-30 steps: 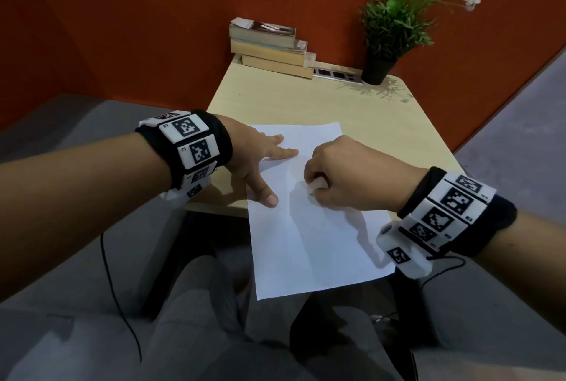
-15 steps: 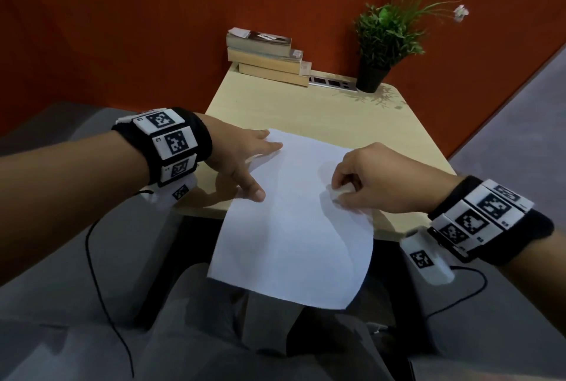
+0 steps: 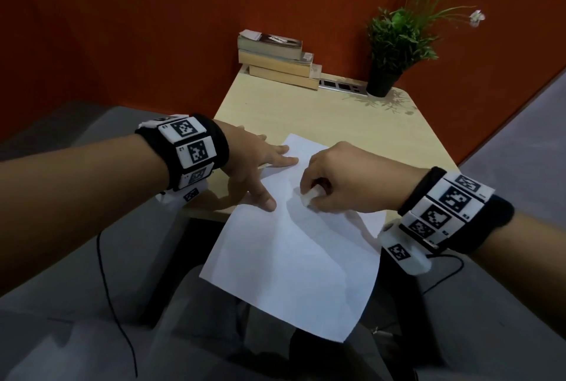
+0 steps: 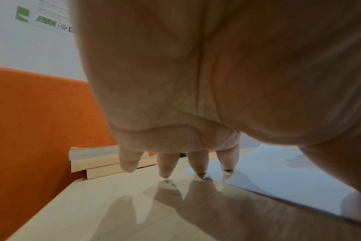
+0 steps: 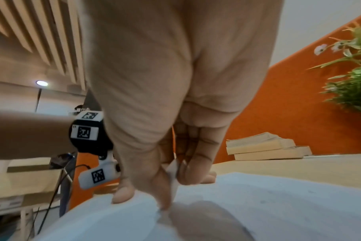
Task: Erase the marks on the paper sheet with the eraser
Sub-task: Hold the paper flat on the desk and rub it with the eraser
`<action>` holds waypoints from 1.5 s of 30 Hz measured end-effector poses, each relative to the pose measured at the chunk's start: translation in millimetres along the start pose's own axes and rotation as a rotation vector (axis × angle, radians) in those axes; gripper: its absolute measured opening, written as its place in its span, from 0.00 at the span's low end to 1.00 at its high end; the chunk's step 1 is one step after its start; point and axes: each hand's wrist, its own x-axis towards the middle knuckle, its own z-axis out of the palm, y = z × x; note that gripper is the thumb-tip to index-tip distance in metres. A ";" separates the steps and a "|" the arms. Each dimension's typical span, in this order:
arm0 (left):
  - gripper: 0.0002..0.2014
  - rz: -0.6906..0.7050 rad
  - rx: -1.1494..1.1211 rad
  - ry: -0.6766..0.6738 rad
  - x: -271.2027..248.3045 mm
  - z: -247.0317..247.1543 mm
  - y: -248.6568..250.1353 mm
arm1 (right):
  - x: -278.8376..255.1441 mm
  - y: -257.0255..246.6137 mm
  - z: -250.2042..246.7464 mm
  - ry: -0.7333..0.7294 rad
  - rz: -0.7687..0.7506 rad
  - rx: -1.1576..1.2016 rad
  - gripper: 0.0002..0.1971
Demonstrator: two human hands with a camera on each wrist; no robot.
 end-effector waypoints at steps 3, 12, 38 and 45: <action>0.60 0.001 -0.007 -0.004 -1.5 1.1 -1.0 | 5.2 0.9 1.4 0.032 -0.007 -0.057 0.07; 0.61 0.000 -0.009 -0.018 -3.3 1.8 0.9 | 12.6 6.5 1.3 -0.005 -0.009 -0.012 0.12; 0.58 -0.022 -0.066 -0.007 -9.6 -1.5 12.2 | 19.5 6.8 -6.8 -0.043 0.060 0.041 0.12; 0.59 -0.058 0.002 0.003 -9.6 1.7 13.3 | 32.4 3.8 -3.4 0.019 0.053 0.004 0.11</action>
